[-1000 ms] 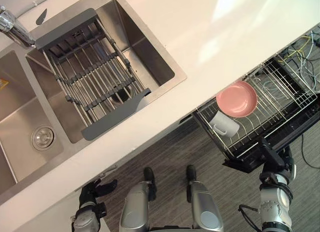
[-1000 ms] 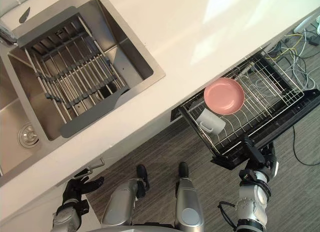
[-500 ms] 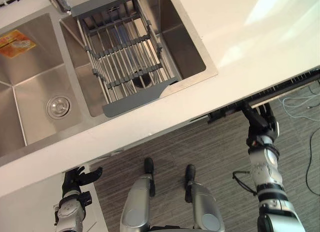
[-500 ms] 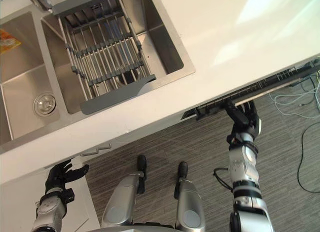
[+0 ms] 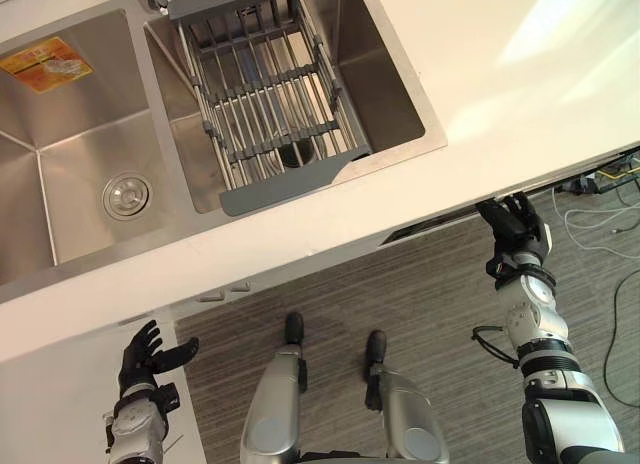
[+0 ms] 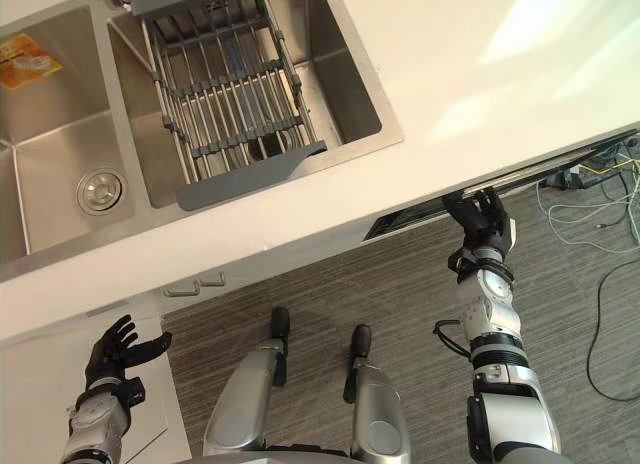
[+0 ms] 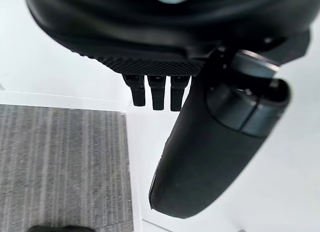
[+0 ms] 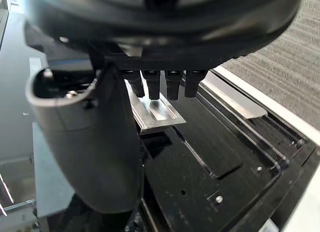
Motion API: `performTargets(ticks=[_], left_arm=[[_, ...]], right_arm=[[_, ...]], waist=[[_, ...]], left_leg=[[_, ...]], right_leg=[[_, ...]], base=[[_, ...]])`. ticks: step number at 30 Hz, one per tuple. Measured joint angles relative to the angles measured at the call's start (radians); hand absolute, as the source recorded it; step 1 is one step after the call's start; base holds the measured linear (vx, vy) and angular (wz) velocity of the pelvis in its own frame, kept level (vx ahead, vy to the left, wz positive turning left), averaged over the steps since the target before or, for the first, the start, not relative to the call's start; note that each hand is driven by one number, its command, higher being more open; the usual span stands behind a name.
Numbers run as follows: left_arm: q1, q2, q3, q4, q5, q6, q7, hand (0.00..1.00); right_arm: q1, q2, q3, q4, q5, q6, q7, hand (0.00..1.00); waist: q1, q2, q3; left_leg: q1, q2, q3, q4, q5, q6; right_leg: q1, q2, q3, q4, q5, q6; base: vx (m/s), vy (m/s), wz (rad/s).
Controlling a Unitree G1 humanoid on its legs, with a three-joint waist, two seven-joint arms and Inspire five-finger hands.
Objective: Walk over to the sink, pick up the cup, carry it to the dishwasher, place the cup inside the dishwasher, then close the dishwasher door
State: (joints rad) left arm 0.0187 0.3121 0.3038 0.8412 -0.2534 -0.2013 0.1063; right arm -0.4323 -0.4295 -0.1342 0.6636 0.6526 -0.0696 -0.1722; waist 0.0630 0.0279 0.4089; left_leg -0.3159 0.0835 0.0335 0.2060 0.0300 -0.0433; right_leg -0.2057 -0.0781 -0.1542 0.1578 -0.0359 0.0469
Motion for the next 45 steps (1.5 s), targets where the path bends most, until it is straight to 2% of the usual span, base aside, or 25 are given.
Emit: performTargets(ticks=[6, 12, 17, 29, 41, 45], left_arm=[[-0.002, -0.019, -0.019, 0.026, 0.027, 0.000, -0.003, 0.90], [0.008, -0.052, -0.028, 0.040, 0.070, 0.004, -0.005, 0.90], [0.033, -0.061, -0.041, 0.043, 0.097, 0.013, -0.021, 0.90], [0.051, -0.061, -0.040, 0.068, 0.097, 0.019, -0.025, 0.90], [0.060, -0.060, -0.040, 0.069, 0.098, 0.018, -0.028, 0.90], [0.060, -0.060, -0.047, 0.069, 0.098, 0.018, -0.027, 0.90]], right_arm=[[0.086, -0.004, 0.003, -0.015, -0.130, 0.000, 0.020, 0.90], [0.259, 0.007, -0.042, -0.072, -0.257, 0.021, 0.045, 0.90], [0.370, 0.058, -0.087, -0.101, -0.284, 0.026, 0.064, 0.90], [0.377, 0.122, -0.095, -0.101, -0.253, 0.024, 0.047, 0.90], [0.326, 0.112, -0.057, -0.089, -0.263, 0.030, 0.009, 0.90], [0.278, 0.113, -0.052, -0.058, -0.187, 0.033, -0.011, 0.90]], waist=[[-0.026, 0.000, -0.006], [-0.043, -0.001, -0.068], [-0.059, -0.004, -0.120], [-0.058, -0.018, -0.143], [-0.052, -0.019, -0.143], [-0.052, -0.018, -0.143]], left_leg=[[0.061, -0.009, -0.005, -0.028, 0.000, -0.002], [0.108, -0.024, -0.017, -0.056, -0.003, -0.006], [0.141, -0.026, -0.026, -0.068, -0.009, -0.015], [0.147, -0.018, -0.025, -0.081, -0.011, -0.018], [0.129, -0.019, -0.033, -0.076, -0.010, -0.019], [0.116, -0.022, -0.052, -0.073, -0.003, -0.021]], right_leg=[[0.061, -0.005, -0.010, -0.021, -0.006, 0.005], [0.099, -0.019, -0.024, -0.011, -0.037, 0.012], [0.124, -0.022, -0.036, 0.007, -0.066, 0.013], [0.121, -0.019, -0.035, 0.010, -0.072, 0.008], [0.110, -0.015, -0.044, 0.010, -0.071, 0.008], [0.109, -0.016, -0.060, 0.010, -0.071, 0.008]], base=[[0.03, 0.010, 0.05], [0.04, 0.009, 0.09], [0.04, -0.020, 0.07], [0.00, 0.000, 0.00], [0.00, -0.003, 0.02], [-0.02, -0.008, 0.12]])
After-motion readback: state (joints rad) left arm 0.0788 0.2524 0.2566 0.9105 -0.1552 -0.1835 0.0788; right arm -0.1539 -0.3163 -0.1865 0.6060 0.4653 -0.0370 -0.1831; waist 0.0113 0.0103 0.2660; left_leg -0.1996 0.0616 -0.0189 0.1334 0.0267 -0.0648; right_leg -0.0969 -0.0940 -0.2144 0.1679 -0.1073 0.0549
